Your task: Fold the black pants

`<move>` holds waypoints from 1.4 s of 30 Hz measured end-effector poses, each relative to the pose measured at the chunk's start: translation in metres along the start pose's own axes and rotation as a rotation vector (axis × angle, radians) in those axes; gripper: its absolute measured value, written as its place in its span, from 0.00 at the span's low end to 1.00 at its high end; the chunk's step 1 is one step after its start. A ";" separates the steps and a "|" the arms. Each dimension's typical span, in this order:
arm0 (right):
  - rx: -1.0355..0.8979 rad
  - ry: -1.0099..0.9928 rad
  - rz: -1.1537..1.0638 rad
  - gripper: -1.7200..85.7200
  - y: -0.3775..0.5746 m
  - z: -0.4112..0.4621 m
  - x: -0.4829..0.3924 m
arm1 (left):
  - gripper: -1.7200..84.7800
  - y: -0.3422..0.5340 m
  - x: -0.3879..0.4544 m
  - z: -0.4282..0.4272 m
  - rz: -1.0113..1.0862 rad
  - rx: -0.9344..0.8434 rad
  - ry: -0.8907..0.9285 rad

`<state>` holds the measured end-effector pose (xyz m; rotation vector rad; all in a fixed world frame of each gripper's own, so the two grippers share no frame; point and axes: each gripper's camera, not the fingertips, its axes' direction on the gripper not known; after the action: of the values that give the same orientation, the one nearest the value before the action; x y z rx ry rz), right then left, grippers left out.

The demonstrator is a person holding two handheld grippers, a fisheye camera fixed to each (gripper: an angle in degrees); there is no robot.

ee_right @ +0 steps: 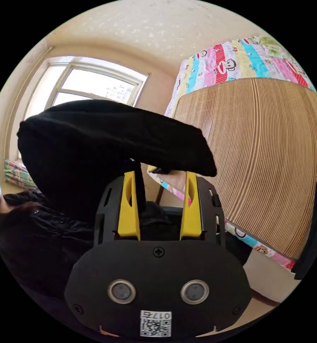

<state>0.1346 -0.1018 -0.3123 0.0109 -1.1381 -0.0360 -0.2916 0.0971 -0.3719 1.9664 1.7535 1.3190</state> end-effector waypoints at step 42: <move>-0.840 -0.135 -1.128 0.06 0.038 0.034 -0.177 | 0.01 0.225 -0.317 0.059 -0.491 0.102 -0.122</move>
<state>0.0309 -0.0574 -0.4574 -0.0990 -1.0494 -1.5247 -0.0608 -0.2192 -0.4097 1.4790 2.0931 0.9403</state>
